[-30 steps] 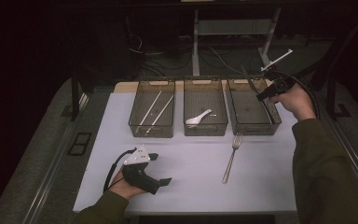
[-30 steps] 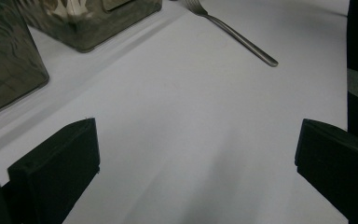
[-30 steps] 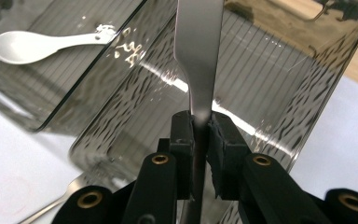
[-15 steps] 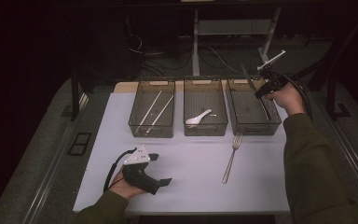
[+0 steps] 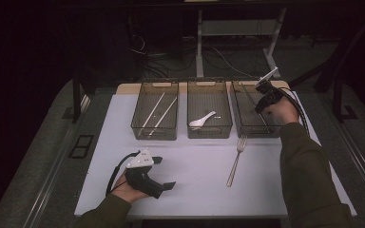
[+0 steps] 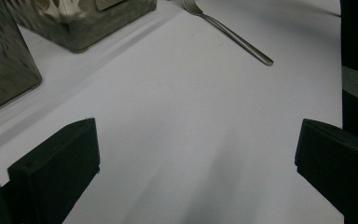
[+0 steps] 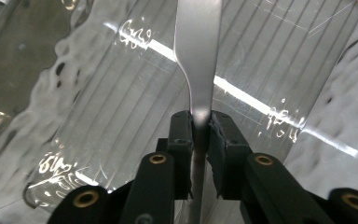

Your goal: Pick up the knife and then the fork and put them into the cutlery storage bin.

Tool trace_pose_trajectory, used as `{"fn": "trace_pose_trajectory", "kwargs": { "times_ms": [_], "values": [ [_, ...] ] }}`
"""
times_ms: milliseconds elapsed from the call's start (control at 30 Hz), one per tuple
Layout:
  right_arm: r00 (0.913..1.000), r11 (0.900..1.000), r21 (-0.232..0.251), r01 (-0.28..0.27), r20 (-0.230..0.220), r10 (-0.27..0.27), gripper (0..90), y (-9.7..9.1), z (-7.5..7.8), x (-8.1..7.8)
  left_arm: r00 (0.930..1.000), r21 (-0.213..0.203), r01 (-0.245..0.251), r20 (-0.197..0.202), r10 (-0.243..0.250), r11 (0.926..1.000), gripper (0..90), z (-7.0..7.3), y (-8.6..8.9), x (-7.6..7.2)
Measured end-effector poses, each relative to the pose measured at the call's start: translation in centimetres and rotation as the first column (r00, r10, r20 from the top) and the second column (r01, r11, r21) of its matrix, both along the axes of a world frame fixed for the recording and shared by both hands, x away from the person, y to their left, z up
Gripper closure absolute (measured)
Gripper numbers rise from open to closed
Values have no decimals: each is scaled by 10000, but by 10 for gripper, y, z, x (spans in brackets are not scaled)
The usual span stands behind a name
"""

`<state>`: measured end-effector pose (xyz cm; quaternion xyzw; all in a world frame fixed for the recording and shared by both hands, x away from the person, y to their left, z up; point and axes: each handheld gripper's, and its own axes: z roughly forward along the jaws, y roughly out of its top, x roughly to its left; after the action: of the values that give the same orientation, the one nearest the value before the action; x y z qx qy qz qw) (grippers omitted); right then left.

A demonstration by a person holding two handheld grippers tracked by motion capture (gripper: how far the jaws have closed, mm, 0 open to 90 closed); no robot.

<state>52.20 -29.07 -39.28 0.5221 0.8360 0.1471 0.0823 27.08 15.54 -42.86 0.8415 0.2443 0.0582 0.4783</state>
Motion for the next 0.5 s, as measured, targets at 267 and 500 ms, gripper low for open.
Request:
{"fn": "trace_pose_trajectory", "kwargs": {
  "times_ms": [267, 500],
  "values": [
    [9949, 9938, 1104, 133, 976, -242, 612, -4, 22, -11, 10000, 45, 33, -5, -33, 10000, 0, 0, -1, 0],
    [9714, 9794, 1997, -302, 2368, -183, 492, -8, 42, -39, 10000, 63, -6, 4, 6, 10000, 0, 0, 0, -1]
  ]
}}
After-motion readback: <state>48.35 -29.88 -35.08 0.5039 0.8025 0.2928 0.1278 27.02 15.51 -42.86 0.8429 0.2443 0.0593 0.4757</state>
